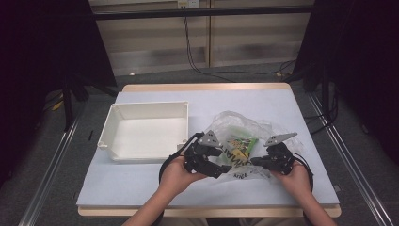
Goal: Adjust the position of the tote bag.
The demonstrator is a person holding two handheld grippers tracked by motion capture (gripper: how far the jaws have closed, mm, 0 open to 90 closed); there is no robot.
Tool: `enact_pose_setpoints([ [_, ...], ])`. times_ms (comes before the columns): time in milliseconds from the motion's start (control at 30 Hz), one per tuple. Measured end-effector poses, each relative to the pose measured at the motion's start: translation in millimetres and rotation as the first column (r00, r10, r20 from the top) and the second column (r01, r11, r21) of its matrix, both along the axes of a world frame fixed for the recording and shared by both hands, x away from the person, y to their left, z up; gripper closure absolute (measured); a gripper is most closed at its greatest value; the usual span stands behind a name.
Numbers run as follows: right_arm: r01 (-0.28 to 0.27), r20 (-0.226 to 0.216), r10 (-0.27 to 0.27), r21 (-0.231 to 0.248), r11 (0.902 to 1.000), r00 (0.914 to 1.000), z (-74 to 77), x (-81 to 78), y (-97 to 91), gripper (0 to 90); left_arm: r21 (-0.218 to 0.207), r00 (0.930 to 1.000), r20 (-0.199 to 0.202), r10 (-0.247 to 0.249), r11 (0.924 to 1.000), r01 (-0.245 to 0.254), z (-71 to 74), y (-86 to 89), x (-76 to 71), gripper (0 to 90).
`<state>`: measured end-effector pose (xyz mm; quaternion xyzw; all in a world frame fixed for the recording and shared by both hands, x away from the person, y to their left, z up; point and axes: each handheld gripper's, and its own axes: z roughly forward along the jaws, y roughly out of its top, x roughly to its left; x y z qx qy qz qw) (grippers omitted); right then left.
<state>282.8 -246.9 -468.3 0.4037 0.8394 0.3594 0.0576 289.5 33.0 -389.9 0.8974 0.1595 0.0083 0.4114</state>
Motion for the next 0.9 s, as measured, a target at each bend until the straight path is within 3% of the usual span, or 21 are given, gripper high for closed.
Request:
enact_pose_setpoints([
  [200, -0.004, -0.010, 0.004, -0.001, 1.0000, 0.9999, -3.8, -0.7, 0.1, 89.9, 0.020, 0.9980, 0.029, 0.055, 0.9982, -0.056, 1.4, -4.2, 15.2, 42.6],
  [367, -0.006, -0.005, 0.006, -0.009, 0.9999, 1.0000, -7.9, -3.4, 0.0, 90.0, 0.031, 0.9931, 0.021, 0.115, 0.9928, -0.116, 1.2, -8.4, 36.0, 59.3],
  [467, -0.006, -0.010, 0.005, -0.008, 1.0000, 0.9999, -8.8, -5.1, -1.3, 90.0, 0.041, 0.9866, 0.012, 0.163, 0.9858, -0.163, 0.9, -11.5, 45.5, 65.6],
  [600, -0.007, -0.005, 0.007, -0.011, 0.9999, 1.0000, -9.2, -6.1, -2.6, 90.0, 0.098, 0.9742, 0.011, 0.225, 0.9693, -0.225, -3.7, -15.6, 58.5, 68.2],
  [633, -0.006, -0.006, 0.006, -0.012, 0.9999, 1.0000, -9.1, -6.8, -2.5, 90.0, 0.086, 0.9715, -0.004, 0.237, 0.9680, -0.236, -6.0, -16.2, 61.9, 69.1],
  [767, -0.015, 0.003, 0.015, -0.013, 0.9998, 0.9999, -9.2, -9.0, -2.5, 90.0, 0.114, 0.9635, -0.012, 0.267, 0.9577, -0.264, -11.2, -20.6, 71.0, 71.2],
  [900, -0.019, 0.001, 0.019, -0.017, 0.9997, 0.9998, -8.5, -11.5, -3.2, 89.6, 0.126, 0.9608, -0.006, 0.277, 0.9535, -0.274, -15.8, -26.9, 76.6, 71.3],
])
